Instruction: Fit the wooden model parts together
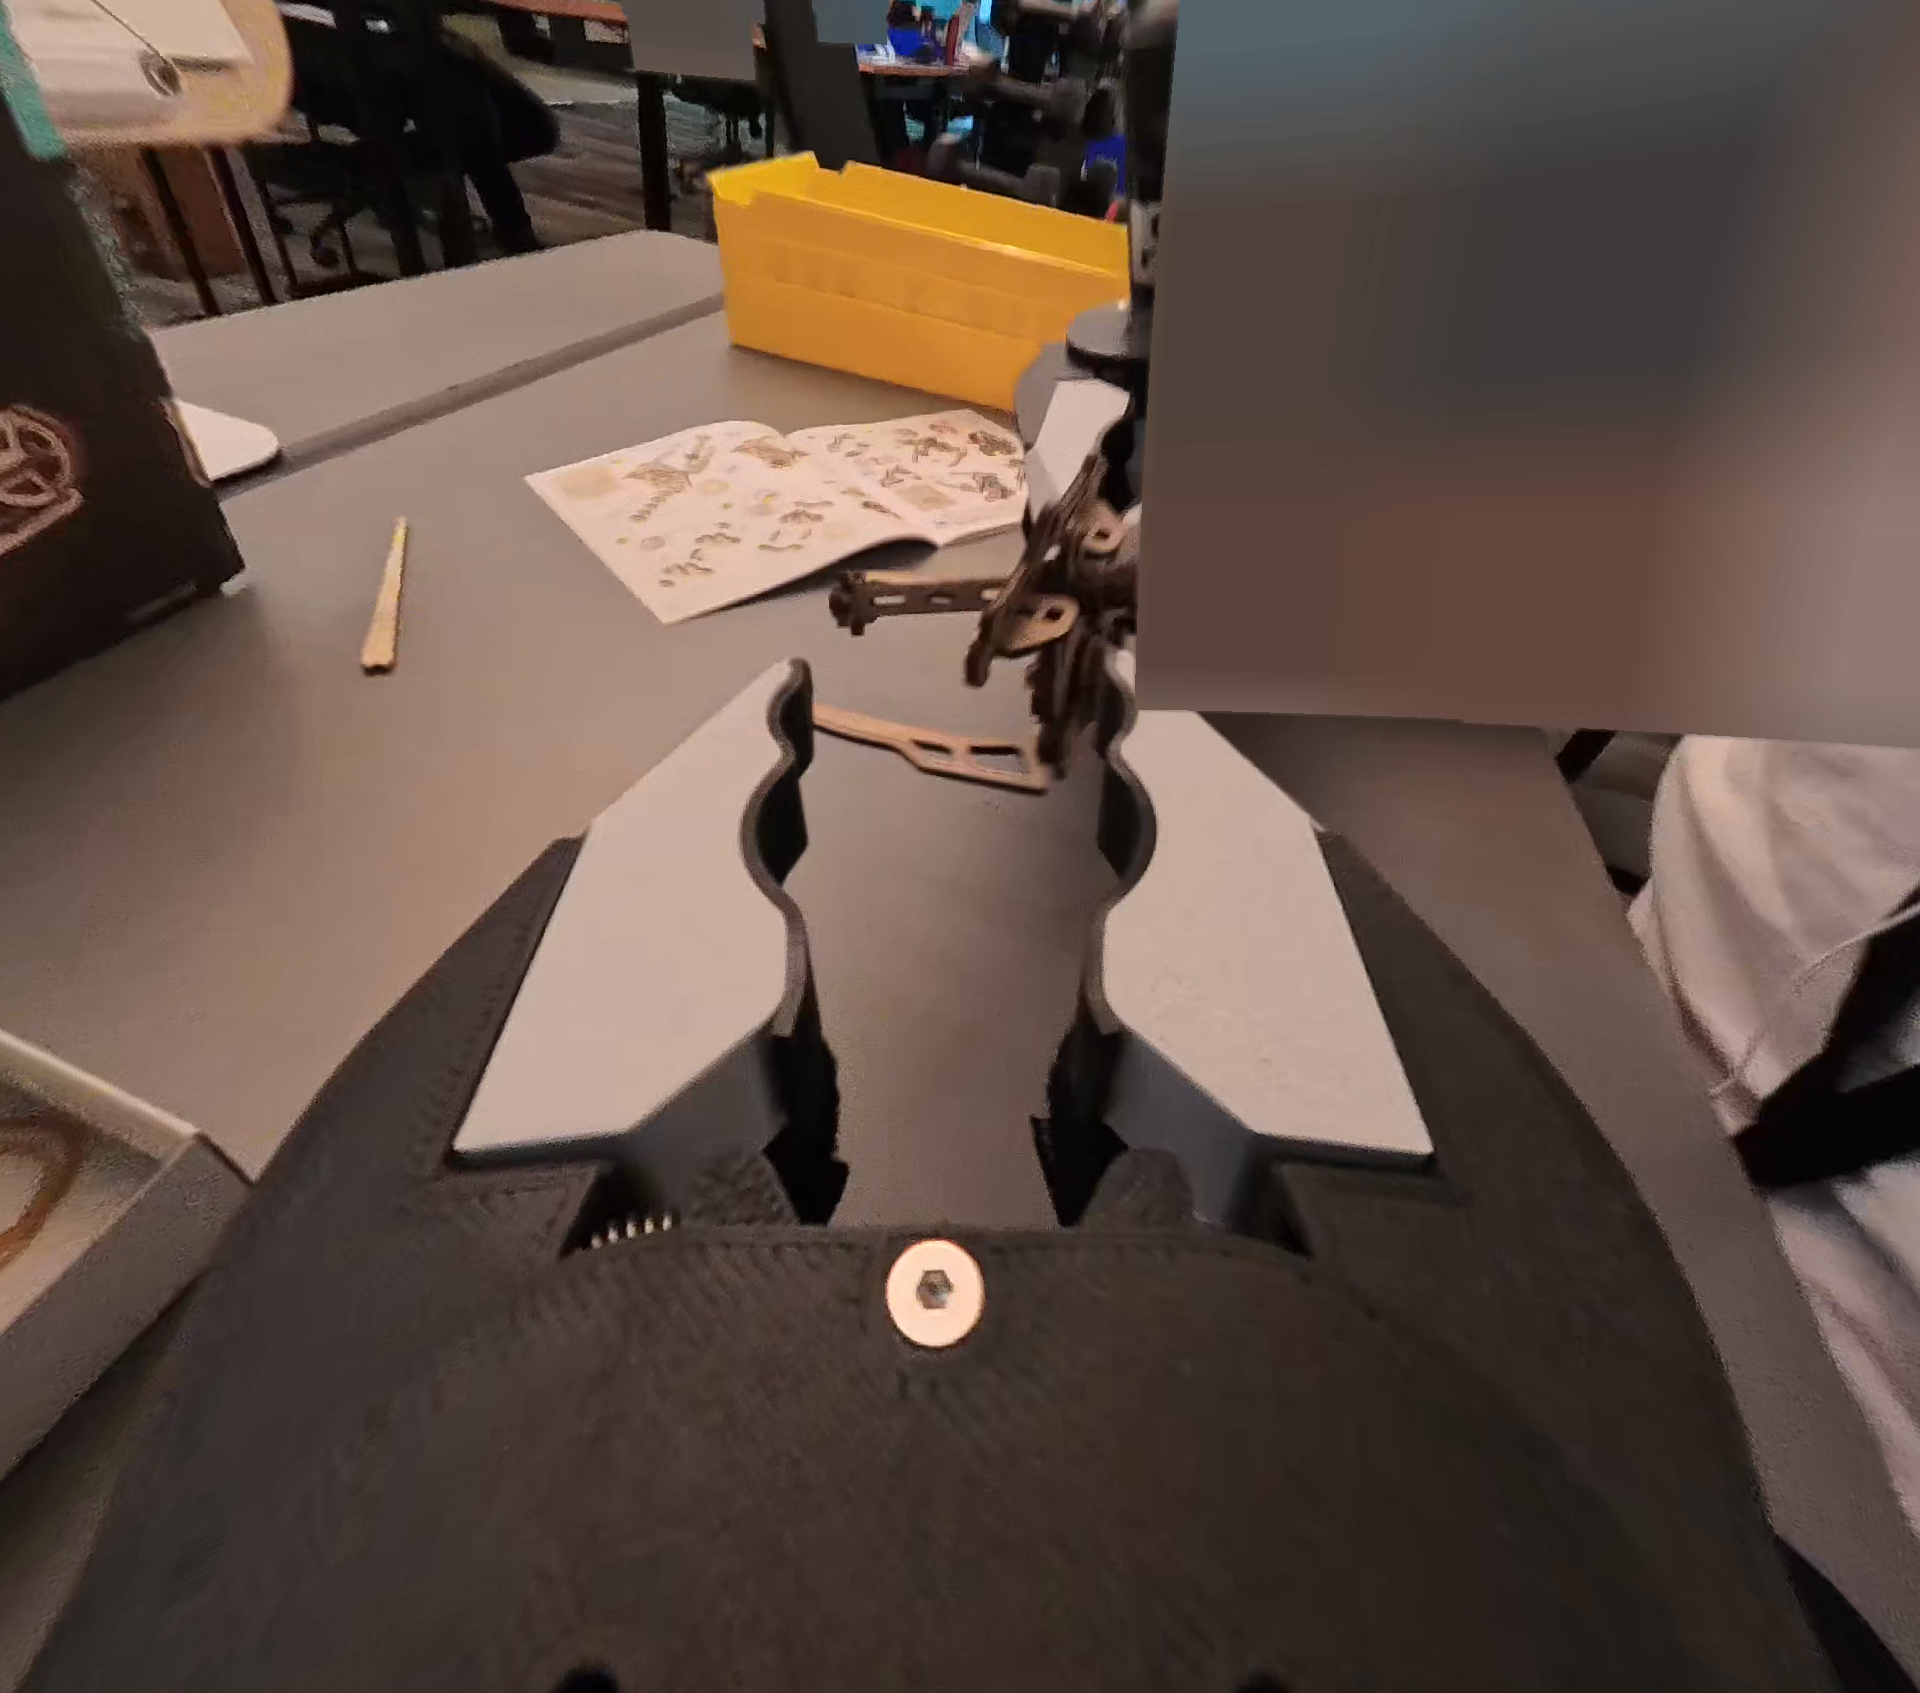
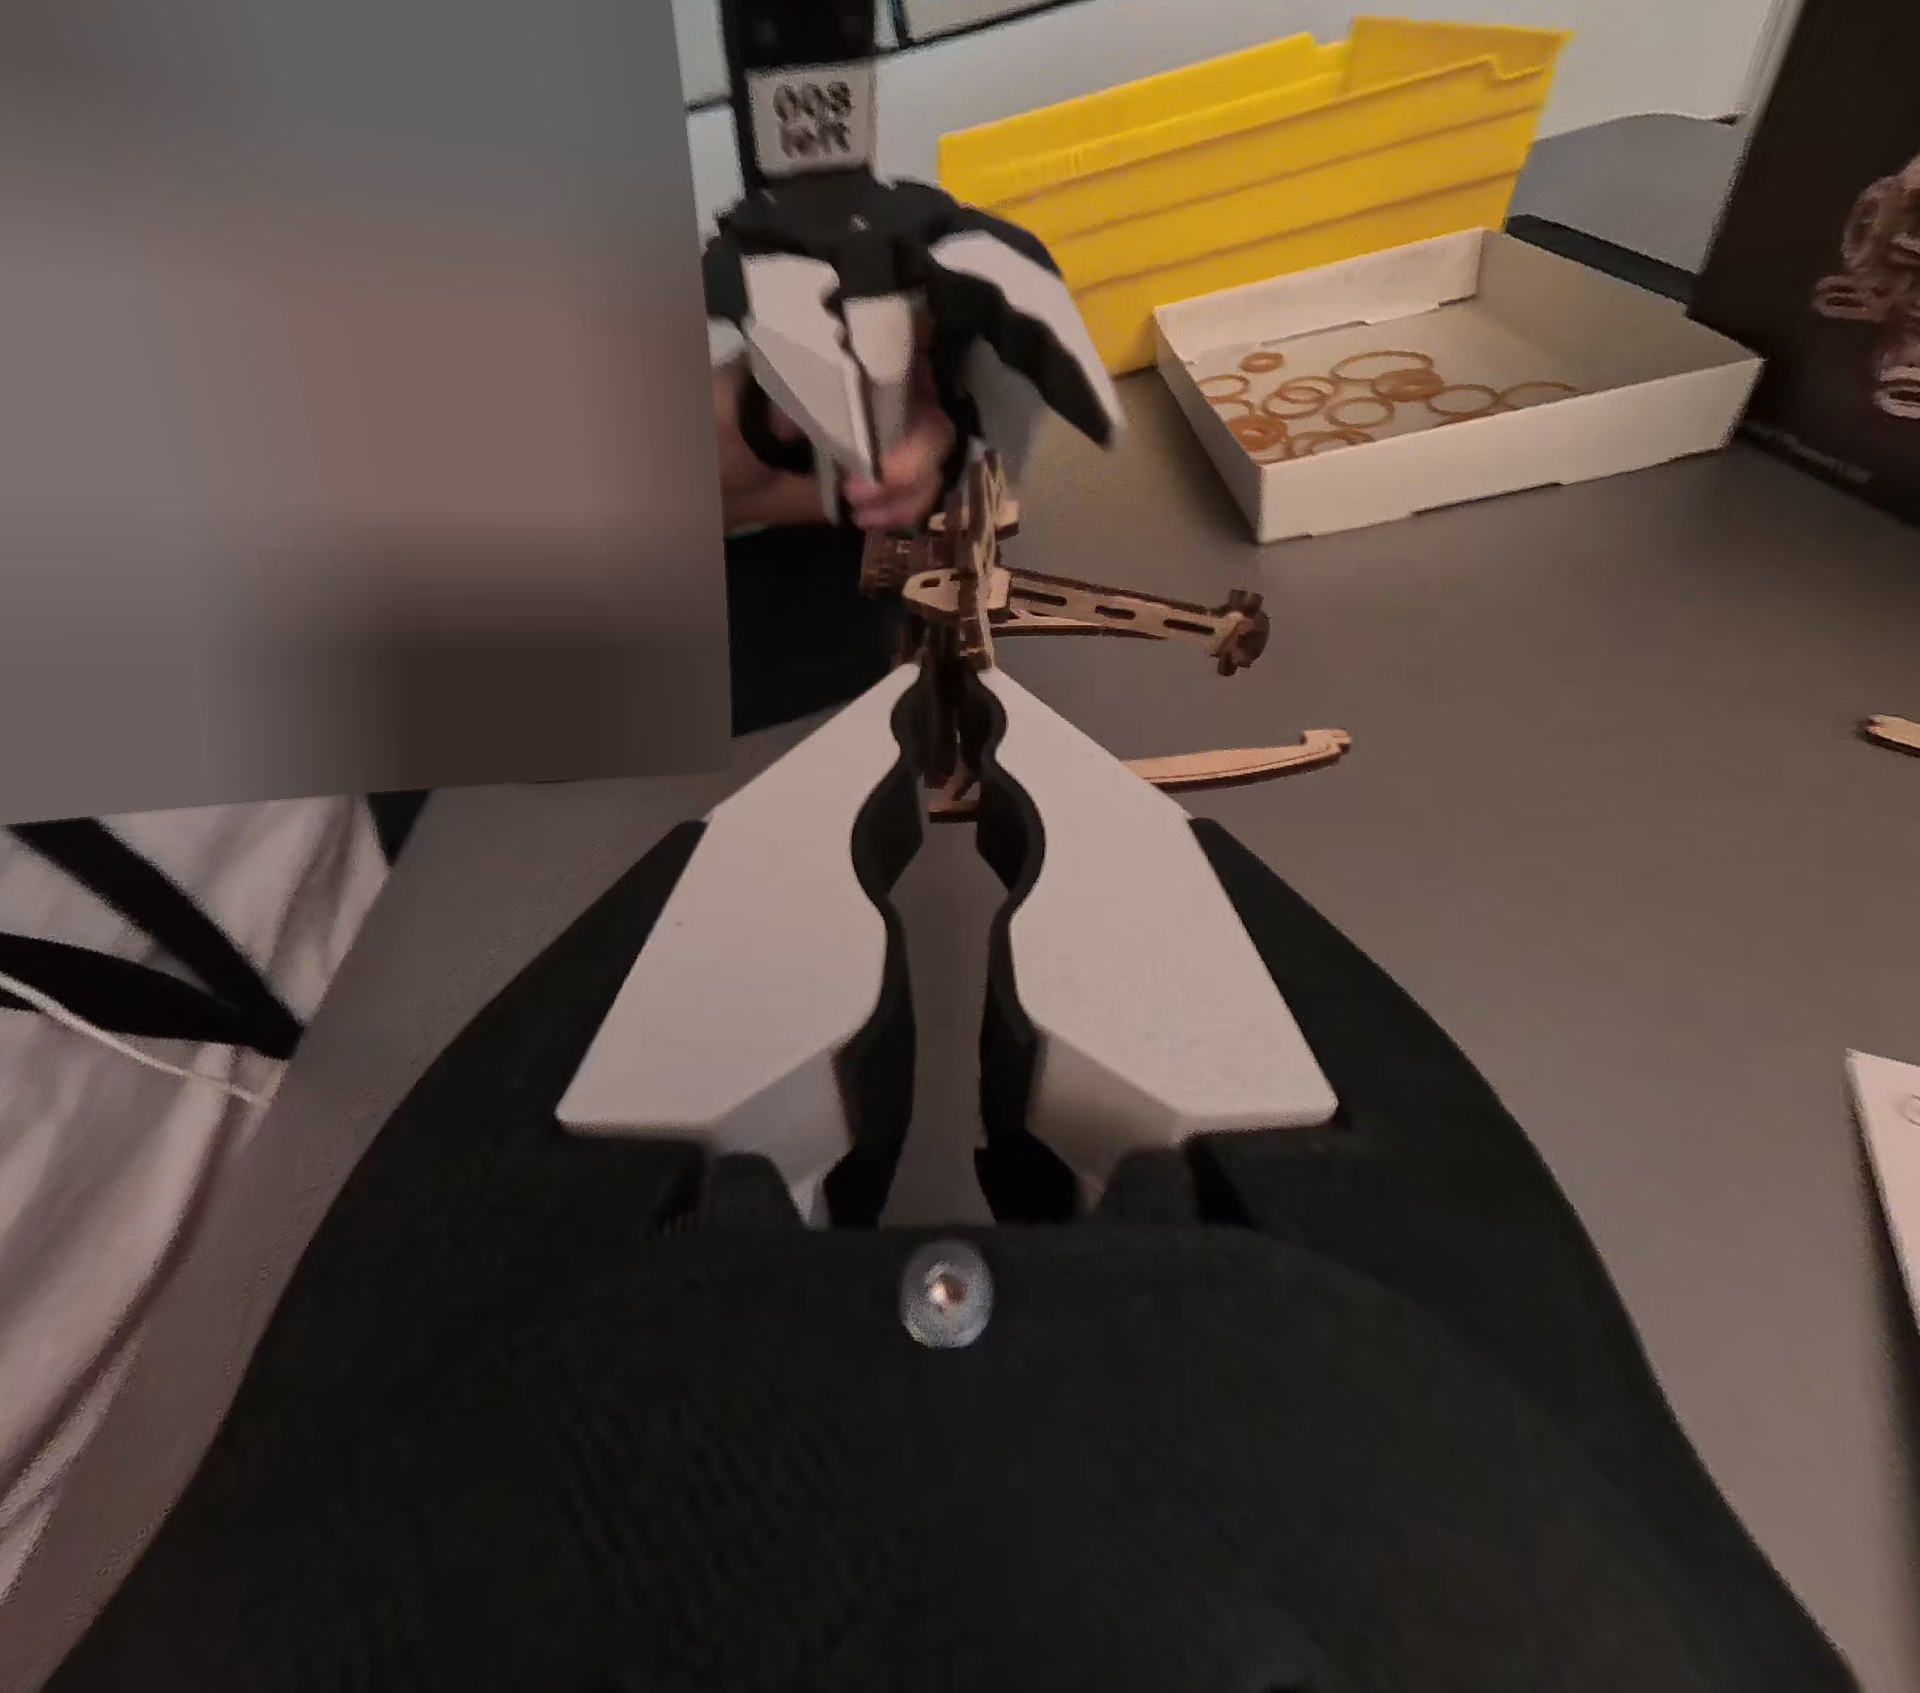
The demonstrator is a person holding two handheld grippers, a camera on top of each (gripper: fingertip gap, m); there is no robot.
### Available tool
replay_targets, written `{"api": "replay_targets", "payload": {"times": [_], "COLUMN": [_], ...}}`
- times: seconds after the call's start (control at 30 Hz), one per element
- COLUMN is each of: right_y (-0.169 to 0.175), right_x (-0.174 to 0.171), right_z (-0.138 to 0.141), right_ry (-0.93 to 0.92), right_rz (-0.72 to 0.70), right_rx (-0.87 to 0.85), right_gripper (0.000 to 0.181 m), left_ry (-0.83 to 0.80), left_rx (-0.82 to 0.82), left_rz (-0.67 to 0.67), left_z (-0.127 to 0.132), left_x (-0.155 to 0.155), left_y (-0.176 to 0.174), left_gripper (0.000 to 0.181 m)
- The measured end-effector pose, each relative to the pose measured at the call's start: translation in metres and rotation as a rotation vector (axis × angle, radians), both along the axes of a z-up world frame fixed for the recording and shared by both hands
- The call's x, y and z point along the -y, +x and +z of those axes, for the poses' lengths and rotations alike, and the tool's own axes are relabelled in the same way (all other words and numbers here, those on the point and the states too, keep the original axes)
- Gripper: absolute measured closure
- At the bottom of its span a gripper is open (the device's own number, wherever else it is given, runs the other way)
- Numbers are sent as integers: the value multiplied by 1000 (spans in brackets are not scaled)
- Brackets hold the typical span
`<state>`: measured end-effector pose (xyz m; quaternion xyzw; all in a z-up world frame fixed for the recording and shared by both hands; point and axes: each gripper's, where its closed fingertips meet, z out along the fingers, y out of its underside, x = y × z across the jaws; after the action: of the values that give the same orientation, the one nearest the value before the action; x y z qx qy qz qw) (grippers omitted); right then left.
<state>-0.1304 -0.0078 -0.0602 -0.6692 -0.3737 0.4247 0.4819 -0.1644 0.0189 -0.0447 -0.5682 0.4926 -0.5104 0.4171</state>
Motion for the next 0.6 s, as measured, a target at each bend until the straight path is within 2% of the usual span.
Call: {"api": "replay_targets", "payload": {"times": [0.1,0.17,0.3,0.4,0.47,0.6], "right_y": [2,2,0,1,4,8], "right_x": [-5,-7,-5,-4,-4,-4], "right_z": [-10,-14,-21,-23,-26,-30], "right_ry": [51,74,122,146,156,149], "right_rz": [-43,-63,-70,-76,-84,-81], "right_rx": [121,175,250,278,299,304], "right_gripper": [180,179,180,179,180,179], "left_ry": [26,91,278,477,513,443], "left_rx": [72,-7,-266,-440,-444,-402], "left_rz": [-30,-38,-121,-140,-153,-167], "left_z": [35,40,13,-17,-21,-18], "left_x": [6,11,28,27,30,31], "left_y": [-4,5,39,52,58,57], "left_gripper": [143,143,141,149,157,157]}}
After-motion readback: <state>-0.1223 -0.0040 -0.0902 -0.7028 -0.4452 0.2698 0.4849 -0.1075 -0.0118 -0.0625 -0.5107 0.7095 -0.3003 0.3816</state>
